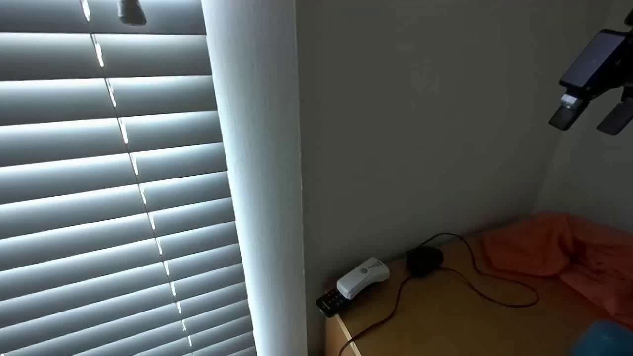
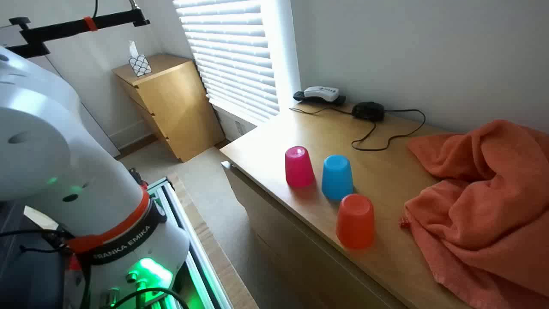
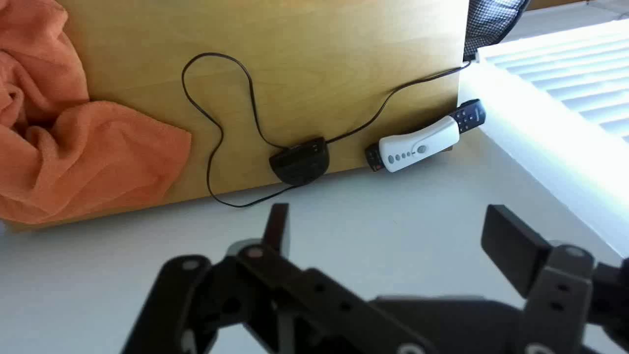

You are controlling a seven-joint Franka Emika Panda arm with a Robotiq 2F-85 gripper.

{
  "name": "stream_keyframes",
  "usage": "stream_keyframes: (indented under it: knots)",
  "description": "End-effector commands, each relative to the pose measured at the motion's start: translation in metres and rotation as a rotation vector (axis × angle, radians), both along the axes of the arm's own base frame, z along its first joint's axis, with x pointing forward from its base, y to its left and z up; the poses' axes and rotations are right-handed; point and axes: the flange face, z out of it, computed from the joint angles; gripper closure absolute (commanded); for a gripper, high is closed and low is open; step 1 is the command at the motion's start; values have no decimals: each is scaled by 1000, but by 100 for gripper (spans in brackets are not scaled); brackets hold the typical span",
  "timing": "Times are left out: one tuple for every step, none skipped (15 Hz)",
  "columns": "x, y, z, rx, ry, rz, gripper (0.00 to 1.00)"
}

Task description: Stack the cups into each other starting with the orange cup into blue cup and finally the stacked cups onto the pink cup

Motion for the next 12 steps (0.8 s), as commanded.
stream_keyframes:
  knots:
    - [0, 0, 1, 0, 1, 0, 0]
    - [0, 0, 1, 0, 1, 0, 0]
    - [0, 0, 1, 0, 1, 0, 0]
    - [0, 0, 0, 0, 1, 0, 0]
    - [0, 0, 1, 0, 1, 0, 0]
    - [0, 0, 0, 0, 1, 0, 0]
    - [0, 0, 0, 0, 1, 0, 0]
    - [5, -16, -9, -7, 12, -77, 0]
    - [5, -29, -15, 2, 24, -144, 0]
    - [3, -39, -21, 10, 43, -184, 0]
    - [-2, -51, -28, 51, 106, -204, 0]
    - [-4, -63, -36, 58, 124, -247, 0]
